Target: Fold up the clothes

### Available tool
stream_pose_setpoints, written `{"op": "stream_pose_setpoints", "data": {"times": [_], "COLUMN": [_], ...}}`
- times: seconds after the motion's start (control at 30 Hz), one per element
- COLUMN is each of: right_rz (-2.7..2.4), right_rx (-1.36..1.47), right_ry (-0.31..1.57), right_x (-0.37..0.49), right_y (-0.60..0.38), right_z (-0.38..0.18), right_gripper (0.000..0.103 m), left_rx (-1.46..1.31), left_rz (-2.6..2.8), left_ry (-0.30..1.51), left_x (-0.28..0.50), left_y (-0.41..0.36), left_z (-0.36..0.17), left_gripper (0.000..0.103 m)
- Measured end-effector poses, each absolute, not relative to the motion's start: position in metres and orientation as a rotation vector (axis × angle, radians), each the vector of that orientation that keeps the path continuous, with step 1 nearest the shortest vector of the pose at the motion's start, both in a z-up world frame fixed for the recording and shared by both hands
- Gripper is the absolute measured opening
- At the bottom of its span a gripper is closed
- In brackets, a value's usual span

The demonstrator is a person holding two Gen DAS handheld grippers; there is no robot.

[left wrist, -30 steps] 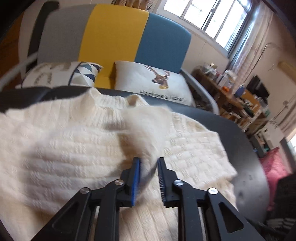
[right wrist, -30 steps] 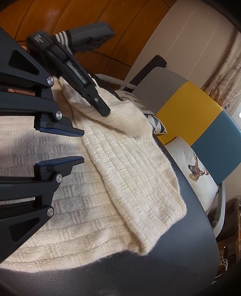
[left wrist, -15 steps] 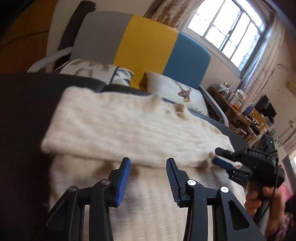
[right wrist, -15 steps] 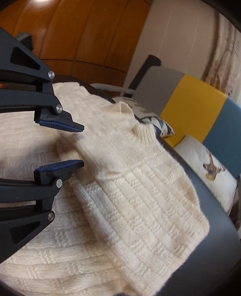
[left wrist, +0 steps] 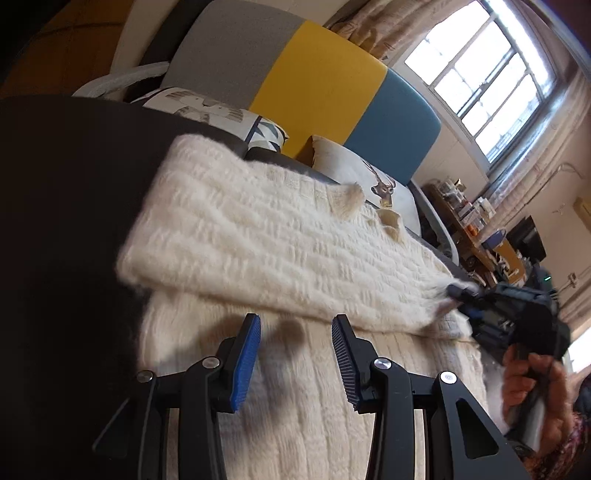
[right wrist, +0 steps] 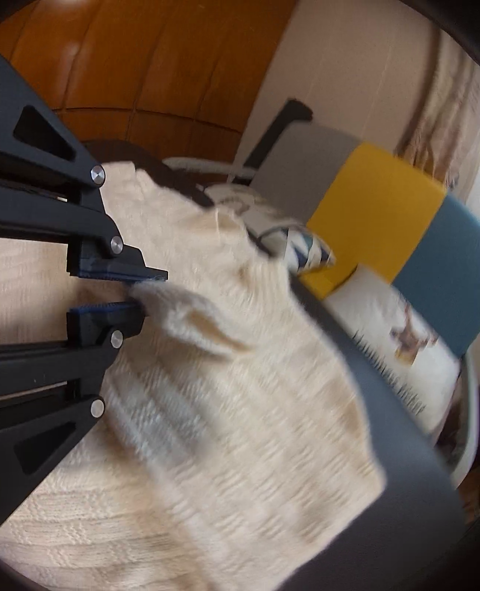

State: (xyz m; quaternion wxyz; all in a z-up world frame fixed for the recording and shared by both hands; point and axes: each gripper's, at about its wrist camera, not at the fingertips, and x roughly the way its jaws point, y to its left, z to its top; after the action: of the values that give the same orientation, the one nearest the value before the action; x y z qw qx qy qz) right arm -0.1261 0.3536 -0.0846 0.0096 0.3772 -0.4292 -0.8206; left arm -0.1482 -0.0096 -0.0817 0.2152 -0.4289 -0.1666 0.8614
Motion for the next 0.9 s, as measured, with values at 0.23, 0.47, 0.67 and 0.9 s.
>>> {"op": "stream_pose_setpoints", "data": {"times": [0.23, 0.47, 0.67, 0.9], "right_rz": [-2.665, -2.644, -2.653, -2.66], "right_rx": [1.068, 1.062, 1.015, 1.147], "right_ry": [-1.177, -1.168, -1.125, -1.239], "right_x": [-0.14, -0.155, -0.159, -0.147], "right_y": [0.346, 0.346, 0.339, 0.356], "right_z": [-0.036, -0.028, -0.012, -0.053], "right_gripper": [0.006, 0.006, 0.006, 0.006], "left_rx": [-1.135, -1.094, -1.107, -1.108], "left_rz": [2.473, 2.529, 2.561, 2.621], "left_ry": [-0.412, -0.331, -0.316, -0.385], "left_x": [-0.171, -0.162, -0.162, -0.16], "left_y": [-0.023, -0.042, -0.043, -0.056], "left_z": [-0.079, -0.085, -0.087, -0.089], "left_gripper": [0.041, 0.041, 0.041, 0.041]}}
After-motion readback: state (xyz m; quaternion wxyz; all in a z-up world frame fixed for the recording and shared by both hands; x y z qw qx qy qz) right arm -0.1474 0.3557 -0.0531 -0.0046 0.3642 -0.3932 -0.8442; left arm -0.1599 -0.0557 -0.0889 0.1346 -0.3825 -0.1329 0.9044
